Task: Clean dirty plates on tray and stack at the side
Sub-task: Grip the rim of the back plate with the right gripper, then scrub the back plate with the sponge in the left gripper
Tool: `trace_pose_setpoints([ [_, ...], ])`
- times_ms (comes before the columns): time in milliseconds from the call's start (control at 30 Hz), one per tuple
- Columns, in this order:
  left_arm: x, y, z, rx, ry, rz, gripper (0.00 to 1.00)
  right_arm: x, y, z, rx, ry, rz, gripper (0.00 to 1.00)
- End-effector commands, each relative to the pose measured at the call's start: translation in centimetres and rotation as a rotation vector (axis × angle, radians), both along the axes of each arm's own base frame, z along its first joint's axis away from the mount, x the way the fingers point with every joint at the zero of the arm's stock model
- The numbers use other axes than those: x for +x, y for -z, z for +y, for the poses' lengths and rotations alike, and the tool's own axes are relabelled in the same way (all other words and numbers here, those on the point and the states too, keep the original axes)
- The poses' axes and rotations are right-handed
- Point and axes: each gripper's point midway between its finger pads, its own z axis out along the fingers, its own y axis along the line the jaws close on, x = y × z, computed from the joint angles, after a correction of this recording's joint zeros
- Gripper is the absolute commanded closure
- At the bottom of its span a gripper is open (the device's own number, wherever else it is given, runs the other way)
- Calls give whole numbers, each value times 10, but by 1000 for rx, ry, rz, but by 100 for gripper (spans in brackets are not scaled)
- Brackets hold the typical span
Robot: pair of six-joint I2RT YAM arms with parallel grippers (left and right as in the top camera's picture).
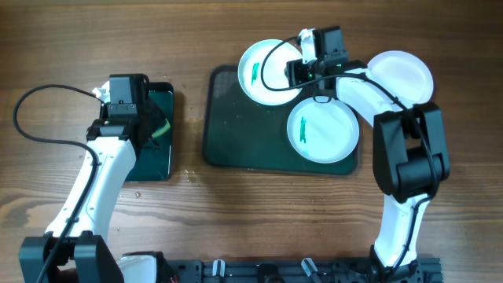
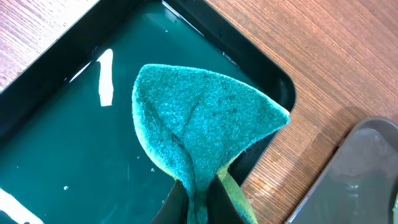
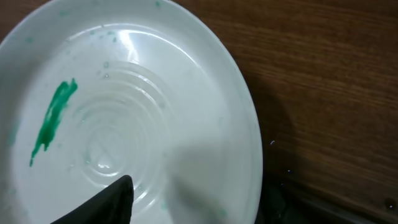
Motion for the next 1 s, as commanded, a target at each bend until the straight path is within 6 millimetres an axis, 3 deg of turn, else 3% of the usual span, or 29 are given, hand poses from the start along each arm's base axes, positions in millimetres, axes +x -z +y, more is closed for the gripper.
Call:
trace_pose_setpoints([
  [0,0,0,1,-2,-4,-3,96,-1,19,-4,-25,14,25,33],
  [133,0,0,1,-2,-4,-3,96,1,17,2,5,8,18,33],
  [167,0,0,1,-2,-4,-3,96,1,15,6,28,3,19,38],
  [200,0,0,1,-2,-4,-3,96,-1,14,11,44,-6,24,48],
  [233,0,-1,1,-2,-4,-3,96,-2,15,14,46,-9,28,69],
  [333,0,-1,1,-2,-4,-3,96,-6,14,19,45,-21,34,96],
  [500,0,-1,1,-2,-4,-3,96,-20,-5,38,103,-85,57,96],
  [633,0,-1,1,-2,-4,-4,96,-48,-23,52,186,-162,142,96],
  [800,1,-1,1,-2,-5,-5,96,-83,-7,45,147,-205,289,96],
  [967,4,-3,1,-3,-5,-23,96,-91,-1,44,116,-239,307,94],
])
